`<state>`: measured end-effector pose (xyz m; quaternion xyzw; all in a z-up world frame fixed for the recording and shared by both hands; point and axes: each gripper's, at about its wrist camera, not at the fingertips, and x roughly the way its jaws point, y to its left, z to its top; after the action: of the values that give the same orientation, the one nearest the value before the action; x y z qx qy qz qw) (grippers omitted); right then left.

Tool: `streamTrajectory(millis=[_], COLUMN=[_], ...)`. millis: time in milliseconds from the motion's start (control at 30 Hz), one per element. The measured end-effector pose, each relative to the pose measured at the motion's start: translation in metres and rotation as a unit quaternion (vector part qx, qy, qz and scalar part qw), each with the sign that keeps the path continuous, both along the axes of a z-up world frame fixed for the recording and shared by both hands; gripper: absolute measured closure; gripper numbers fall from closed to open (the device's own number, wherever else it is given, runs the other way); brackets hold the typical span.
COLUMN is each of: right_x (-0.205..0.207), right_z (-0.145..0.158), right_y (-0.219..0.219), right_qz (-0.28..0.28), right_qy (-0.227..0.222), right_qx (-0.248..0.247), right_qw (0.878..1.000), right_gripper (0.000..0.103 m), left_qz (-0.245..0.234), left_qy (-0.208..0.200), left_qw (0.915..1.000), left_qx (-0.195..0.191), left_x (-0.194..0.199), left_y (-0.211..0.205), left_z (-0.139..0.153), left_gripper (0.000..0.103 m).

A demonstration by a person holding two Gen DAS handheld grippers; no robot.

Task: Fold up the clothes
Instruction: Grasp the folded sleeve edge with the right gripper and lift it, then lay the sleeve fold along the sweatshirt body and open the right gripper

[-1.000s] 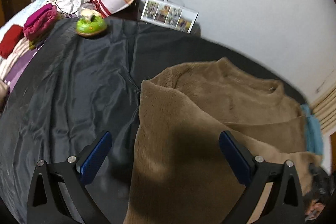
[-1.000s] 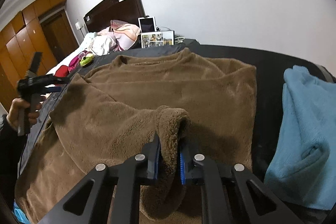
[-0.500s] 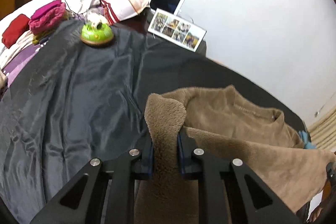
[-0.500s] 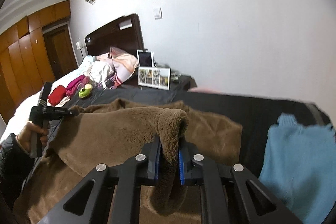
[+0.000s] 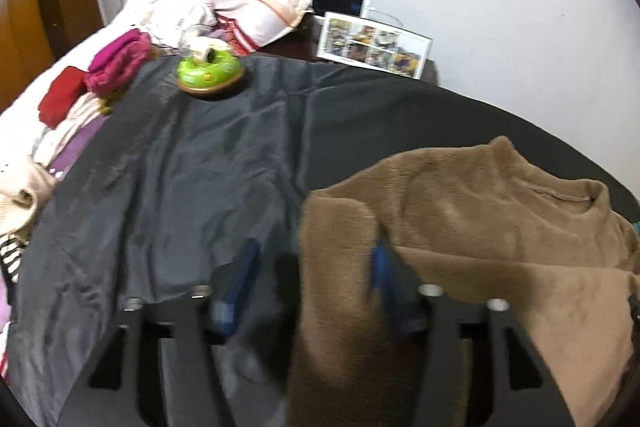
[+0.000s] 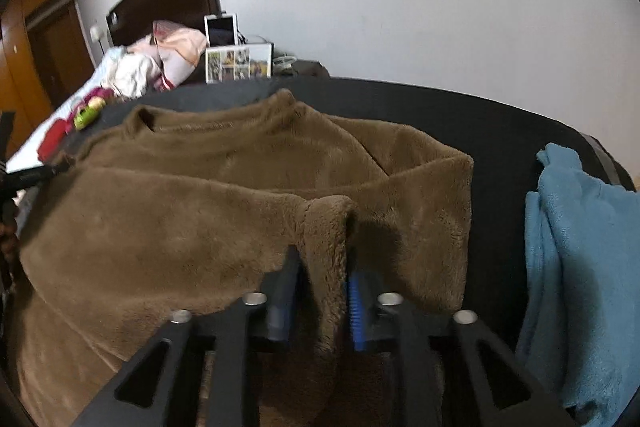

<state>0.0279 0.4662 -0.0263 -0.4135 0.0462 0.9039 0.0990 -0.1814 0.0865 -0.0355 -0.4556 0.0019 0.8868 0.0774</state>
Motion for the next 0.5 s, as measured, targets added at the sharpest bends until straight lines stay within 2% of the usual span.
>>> streamTrajectory(millis=[33,67,233,333,433,500], right_x=[0.002,0.008,0.036,0.045,0.045,0.042], right_z=[0.001,0.006,0.036,0.044,0.035,0.025], right_y=[0.002,0.005,0.019,0.009,-0.011,-0.026], right_qz=[-0.007,-0.015,-0.034,0.004,0.06,0.091], right_qy=[0.002,0.014,0.075,0.09,0.078,0.064], right_qx=[0.008,0.01,-0.011,-0.026,-0.048,-0.046], right_qw=[1.0,1.0,0.997,0.996,0.994,0.993], right_gripper=[0.041,0.037,0.037,0.037,0.037,0.037], left_qz=[0.003,0.007,0.015,-0.009,-0.06,-0.094], left_qy=[0.001,0.003,0.047,0.065,0.059,0.053], left_qw=[1.0,0.9998,0.9983,0.9971,0.9945,0.9922], left_qx=[0.007,0.016,0.03,0.04,0.062,0.062], left_x=[0.001,0.002,0.026,0.045,0.067,0.079], left_y=[-0.005,-0.011,-0.035,-0.034,-0.021,-0.005], left_z=[0.003,0.007,0.04,0.053,0.052,0.043], left_gripper=[0.03,0.029,0.024,0.023,0.023,0.023])
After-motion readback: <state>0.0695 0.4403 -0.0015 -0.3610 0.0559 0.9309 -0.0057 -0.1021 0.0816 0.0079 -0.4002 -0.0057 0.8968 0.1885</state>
